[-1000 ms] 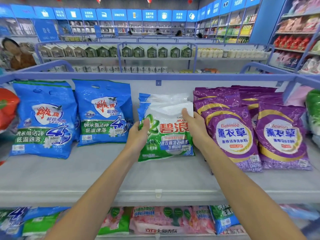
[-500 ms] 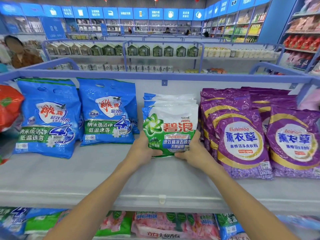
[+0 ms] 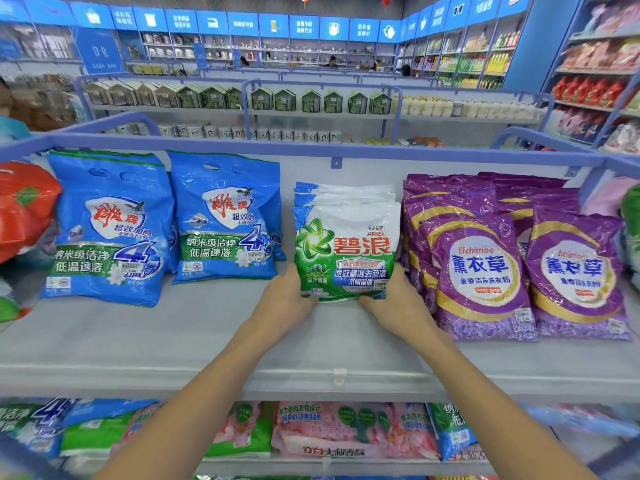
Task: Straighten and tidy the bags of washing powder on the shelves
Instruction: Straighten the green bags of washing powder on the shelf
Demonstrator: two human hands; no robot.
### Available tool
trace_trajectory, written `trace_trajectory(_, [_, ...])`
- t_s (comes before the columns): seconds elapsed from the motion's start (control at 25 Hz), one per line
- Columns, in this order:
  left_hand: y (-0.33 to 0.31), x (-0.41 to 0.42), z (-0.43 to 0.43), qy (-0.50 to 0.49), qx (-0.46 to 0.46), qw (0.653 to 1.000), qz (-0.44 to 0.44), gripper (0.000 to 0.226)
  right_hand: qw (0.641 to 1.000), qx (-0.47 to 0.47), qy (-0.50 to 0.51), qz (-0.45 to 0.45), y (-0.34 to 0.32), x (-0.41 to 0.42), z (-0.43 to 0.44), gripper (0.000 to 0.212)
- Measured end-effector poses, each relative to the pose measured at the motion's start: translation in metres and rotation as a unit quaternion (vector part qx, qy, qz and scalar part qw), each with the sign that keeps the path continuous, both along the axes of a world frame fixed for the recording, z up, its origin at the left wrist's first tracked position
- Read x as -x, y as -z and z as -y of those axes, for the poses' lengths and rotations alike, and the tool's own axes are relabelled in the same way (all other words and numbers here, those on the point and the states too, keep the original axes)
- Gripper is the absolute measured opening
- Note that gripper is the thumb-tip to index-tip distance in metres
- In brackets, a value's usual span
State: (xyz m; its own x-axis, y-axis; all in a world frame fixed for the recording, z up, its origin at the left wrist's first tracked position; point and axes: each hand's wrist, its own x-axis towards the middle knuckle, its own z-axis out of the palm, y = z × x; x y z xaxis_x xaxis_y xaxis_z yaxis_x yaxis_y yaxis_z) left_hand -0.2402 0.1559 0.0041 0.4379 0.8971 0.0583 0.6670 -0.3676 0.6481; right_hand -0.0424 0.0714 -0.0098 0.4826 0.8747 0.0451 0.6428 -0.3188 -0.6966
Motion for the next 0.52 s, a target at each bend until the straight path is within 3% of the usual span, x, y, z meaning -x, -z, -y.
trace_trajectory(0.2, [-0.002, 0.033, 0.011, 0.059, -0.038, 0.992, -0.105, 0.035, 0.995, 0.041, 0.014, 0.086, -0.005, 0.027, 0.026, 0.070])
trace_trajectory(0.32, [-0.002, 0.053, 0.025, 0.081, -0.068, 0.979, -0.175, 0.047, 0.988, 0.059, 0.013, 0.143, -0.011, 0.046, 0.048, 0.065])
trace_trajectory(0.52, [-0.011, 0.083, 0.059, 0.056, -0.097, 0.975, -0.192, 0.059, 0.986, 0.033, -0.002, 0.164, -0.015, 0.067, 0.094, 0.062])
